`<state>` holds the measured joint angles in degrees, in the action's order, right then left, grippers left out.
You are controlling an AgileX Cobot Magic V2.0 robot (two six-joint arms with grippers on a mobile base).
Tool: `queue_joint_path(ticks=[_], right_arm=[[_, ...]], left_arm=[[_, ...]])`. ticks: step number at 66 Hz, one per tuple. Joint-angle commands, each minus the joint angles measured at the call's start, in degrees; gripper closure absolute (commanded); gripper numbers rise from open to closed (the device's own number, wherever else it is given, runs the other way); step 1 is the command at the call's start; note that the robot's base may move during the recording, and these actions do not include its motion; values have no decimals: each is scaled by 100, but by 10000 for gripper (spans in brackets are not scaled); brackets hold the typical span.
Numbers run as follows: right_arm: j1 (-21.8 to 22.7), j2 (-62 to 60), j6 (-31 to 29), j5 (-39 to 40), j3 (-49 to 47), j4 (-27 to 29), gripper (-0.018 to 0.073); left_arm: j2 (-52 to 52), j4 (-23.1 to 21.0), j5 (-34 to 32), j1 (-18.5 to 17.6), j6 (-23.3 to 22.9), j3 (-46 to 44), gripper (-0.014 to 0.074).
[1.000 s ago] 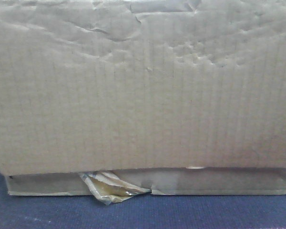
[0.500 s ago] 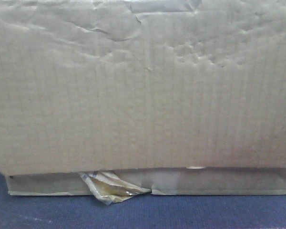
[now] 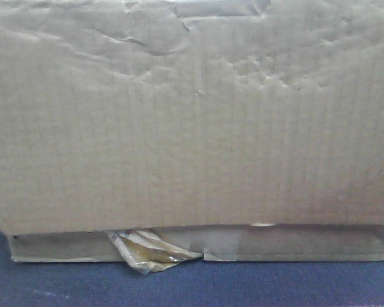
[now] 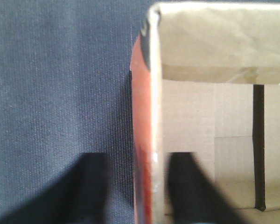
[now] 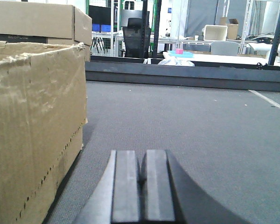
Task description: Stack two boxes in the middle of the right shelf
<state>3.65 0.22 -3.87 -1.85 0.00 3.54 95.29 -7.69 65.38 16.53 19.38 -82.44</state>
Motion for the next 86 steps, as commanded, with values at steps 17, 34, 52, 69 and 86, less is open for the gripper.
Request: queue_joint_path(ticks=[17, 34, 52, 69, 86], right_arm=[[13, -22, 6, 96, 0, -64, 720], [13, -22, 6, 96, 0, -64, 720], [13, -22, 6, 96, 0, -64, 720], [13, -22, 6, 96, 0, -64, 720], [13, -22, 6, 96, 0, -64, 720]], left_arm=[[-106, 141, 24, -21, -543, -323, 708], [-407, 969, 61, -21, -1697, -1758, 708], [-460, 900, 458, -315, -2591, -4173, 708], [-470, 1426, 458, -1791, -3682, -5264, 708], [-406, 2804, 458, -3985, -4591, -4879, 708]])
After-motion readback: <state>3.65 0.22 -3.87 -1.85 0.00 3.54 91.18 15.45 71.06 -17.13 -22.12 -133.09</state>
